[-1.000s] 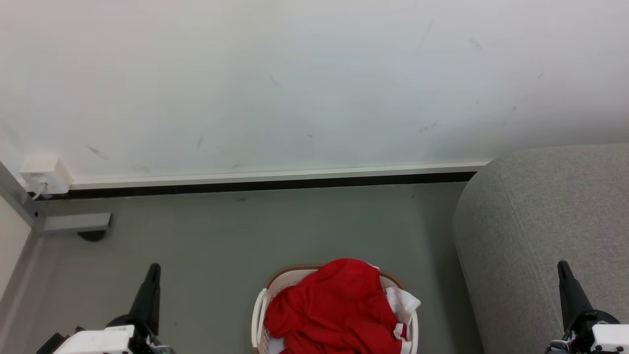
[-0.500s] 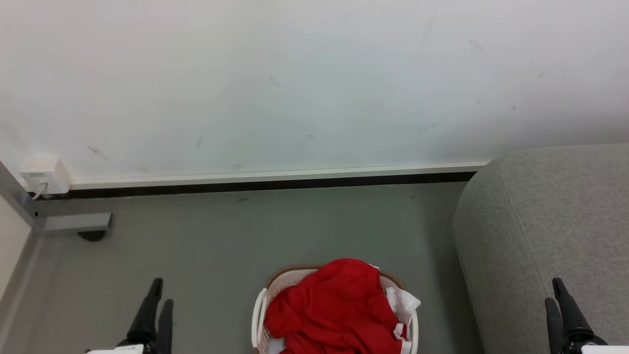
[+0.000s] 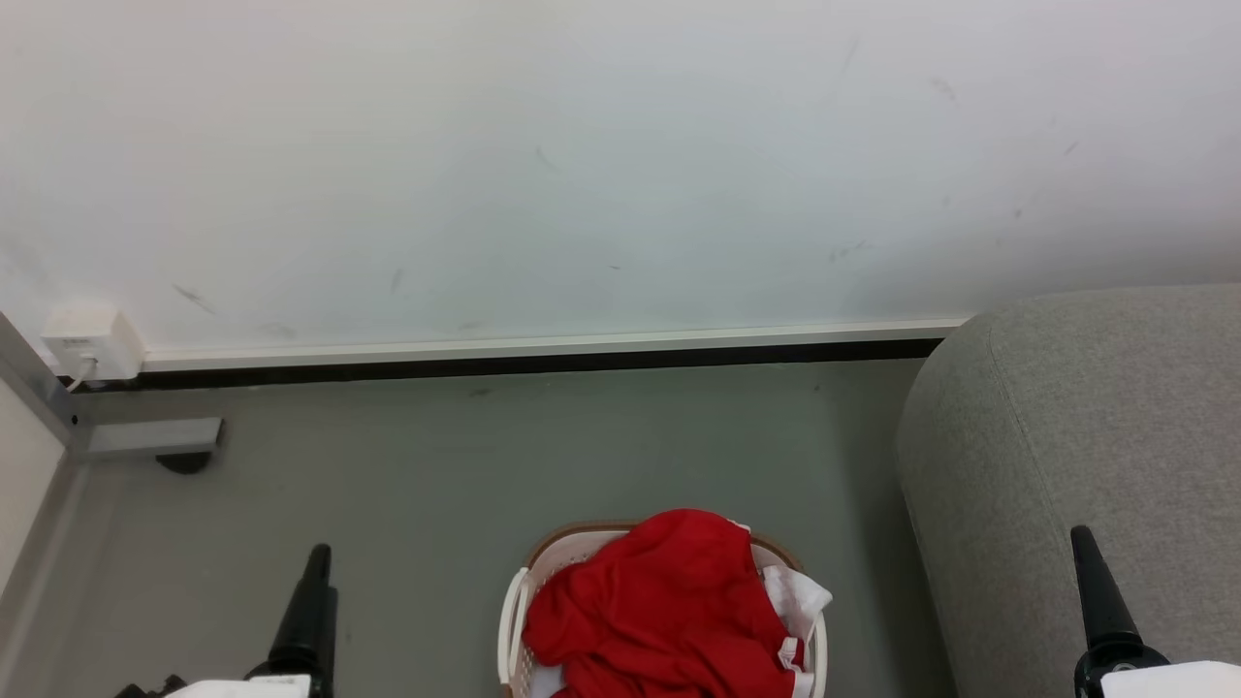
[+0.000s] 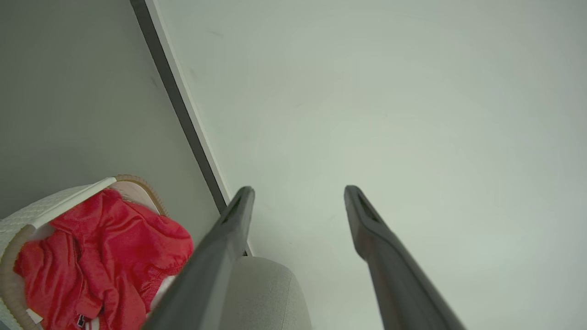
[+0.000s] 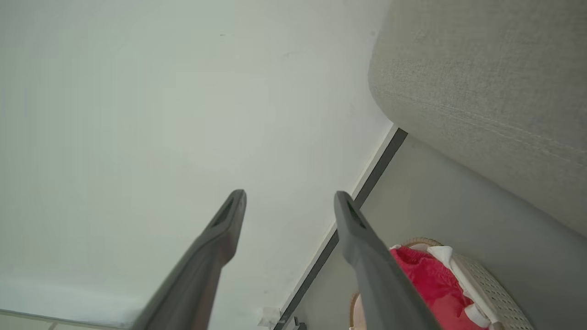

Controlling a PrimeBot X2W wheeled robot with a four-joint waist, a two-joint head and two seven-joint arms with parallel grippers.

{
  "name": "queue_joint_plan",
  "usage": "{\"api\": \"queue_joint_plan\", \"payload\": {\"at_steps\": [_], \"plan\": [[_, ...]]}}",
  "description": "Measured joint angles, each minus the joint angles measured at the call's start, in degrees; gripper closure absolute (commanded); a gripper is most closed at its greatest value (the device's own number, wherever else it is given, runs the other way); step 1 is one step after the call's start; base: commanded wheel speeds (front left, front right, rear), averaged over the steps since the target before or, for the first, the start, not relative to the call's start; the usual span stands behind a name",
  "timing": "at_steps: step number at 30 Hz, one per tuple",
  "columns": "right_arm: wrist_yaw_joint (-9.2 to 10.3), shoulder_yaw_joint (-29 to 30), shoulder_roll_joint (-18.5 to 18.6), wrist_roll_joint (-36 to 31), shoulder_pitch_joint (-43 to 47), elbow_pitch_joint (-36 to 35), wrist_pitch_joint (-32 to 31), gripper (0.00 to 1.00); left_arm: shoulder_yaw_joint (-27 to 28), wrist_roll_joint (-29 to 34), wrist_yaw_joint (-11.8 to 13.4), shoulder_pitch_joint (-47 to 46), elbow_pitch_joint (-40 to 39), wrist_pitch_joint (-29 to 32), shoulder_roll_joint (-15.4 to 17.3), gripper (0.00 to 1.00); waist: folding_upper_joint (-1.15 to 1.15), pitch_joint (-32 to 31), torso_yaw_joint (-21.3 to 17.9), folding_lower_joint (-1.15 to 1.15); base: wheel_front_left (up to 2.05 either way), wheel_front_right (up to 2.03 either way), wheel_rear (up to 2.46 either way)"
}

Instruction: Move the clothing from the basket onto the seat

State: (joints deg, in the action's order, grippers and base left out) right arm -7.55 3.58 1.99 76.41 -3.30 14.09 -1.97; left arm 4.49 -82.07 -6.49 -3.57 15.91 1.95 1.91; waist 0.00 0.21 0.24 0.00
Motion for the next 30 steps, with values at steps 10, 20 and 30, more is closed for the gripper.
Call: {"api": "queue_joint_plan", "payload": {"at_steps": [10,20,30], "plan": [[0.00,-2.6,1.3,-14.3,0.4,-1.3,2.6,0.00,-1.9,13.4,1.6,0.1,-2.1,-2.6,0.0,0.00,0.00,0.0,0.1,0.00,0.00,0.00,0.00],[0.00,-4.0,1.6,-24.2,0.4,-1.4,4.6,0.00,-3.3,22.0,2.5,0.6,-2.6,-4.6,0.1,0.00,0.00,0.0,0.1,0.00,0.00,0.00,0.00],[0.00,-5.6,1.8,-32.0,0.4,-1.9,6.6,0.00,-4.6,30.3,3.5,0.7,-2.5,-6.6,0.2,0.00,0.00,0.0,-0.1,0.00,0.00,0.00,0.00]]}}
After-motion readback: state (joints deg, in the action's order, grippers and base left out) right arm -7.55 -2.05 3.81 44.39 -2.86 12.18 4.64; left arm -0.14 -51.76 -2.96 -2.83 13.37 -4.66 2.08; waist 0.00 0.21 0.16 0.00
